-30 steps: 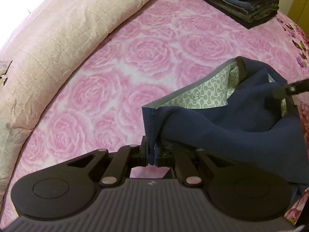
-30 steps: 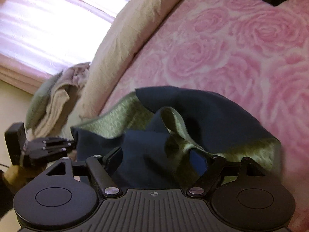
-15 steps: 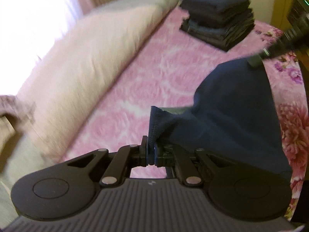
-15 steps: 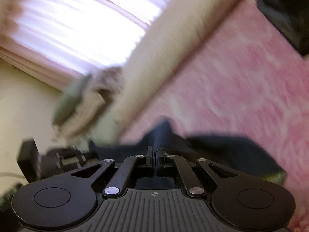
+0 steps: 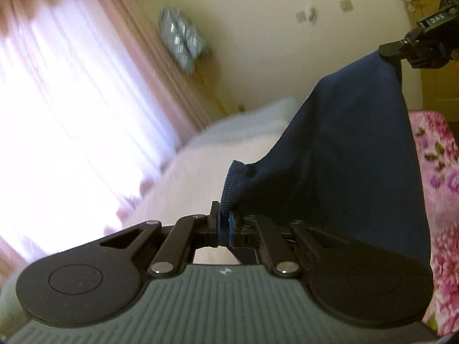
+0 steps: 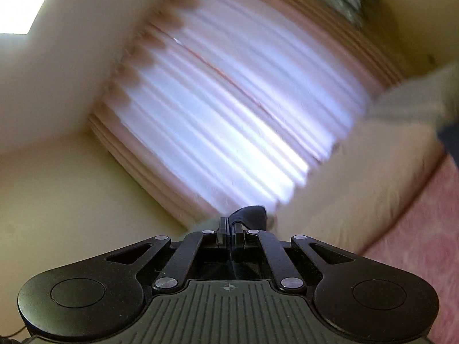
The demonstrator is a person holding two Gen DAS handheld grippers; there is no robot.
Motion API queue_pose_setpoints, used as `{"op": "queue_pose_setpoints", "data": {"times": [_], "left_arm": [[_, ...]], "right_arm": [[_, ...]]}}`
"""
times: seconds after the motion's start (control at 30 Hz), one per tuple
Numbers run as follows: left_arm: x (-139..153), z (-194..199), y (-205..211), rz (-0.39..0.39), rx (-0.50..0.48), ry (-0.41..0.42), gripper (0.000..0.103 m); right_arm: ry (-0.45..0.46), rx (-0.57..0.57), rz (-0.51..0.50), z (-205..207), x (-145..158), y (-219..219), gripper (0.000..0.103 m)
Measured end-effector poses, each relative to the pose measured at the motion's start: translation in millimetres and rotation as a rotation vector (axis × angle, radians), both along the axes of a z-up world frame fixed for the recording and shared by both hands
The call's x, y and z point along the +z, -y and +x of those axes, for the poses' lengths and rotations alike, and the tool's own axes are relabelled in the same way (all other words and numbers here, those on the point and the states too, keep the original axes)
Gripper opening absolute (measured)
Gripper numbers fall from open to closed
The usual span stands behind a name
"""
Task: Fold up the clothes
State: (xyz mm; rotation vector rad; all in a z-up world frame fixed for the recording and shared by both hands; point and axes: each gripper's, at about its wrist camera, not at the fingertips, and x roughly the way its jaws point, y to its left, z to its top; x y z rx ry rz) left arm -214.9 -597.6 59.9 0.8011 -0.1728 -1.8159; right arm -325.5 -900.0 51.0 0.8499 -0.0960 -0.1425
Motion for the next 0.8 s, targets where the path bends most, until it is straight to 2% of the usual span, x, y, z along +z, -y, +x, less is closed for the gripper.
{"op": "queue_pose_setpoints", "data": {"times": [0.2, 0.37, 0.47, 0.5, 0.53, 0.57, 0.7, 0.73, 0.77, 0.8], "left_arm": [[59, -25, -10, -0.158, -0.178, -0.08, 0.003], [92, 6, -36, -0.217, -0.26, -0.15, 0.003], [112, 24, -51, -0.251, -0.309, -0.191, 0.003], [111, 35, -53, -0.237, -0.313, -0.2, 0.004], [108, 47, -53, -0.221, -0.315, -0.2, 0.004], [89, 62, -61, -0.171, -0.266, -0.217, 0.006], [7, 124, -92, 0.035, -0.057, -0.285, 0.017], [-13, 139, -100, 0.087, -0.004, -0.301, 0.028], [-33, 155, -108, 0.139, 0.048, -0.317, 0.031], [-54, 170, -116, 0.19, 0.101, -0.333, 0.031]], "right_arm": [[0.048, -0.16, -0.175, -67, 81, -77, 0.0], [0.022, -0.268, -0.452, -90, 159, -210, 0.0], [-0.037, -0.223, -0.57, -48, 175, -288, 0.0], [-0.057, -0.208, -0.609, -34, 180, -314, 0.0], [-0.077, -0.192, -0.648, -20, 185, -339, 0.0], [-0.097, -0.176, -0.686, -6, 189, -365, 0.0], [-0.229, -0.007, -0.672, 100, 138, -412, 0.0], [-0.304, 0.041, -0.645, 133, 109, -415, 0.0], [-0.379, 0.089, -0.617, 165, 79, -419, 0.002], [-0.452, 0.136, -0.586, 198, 50, -422, 0.014]]}}
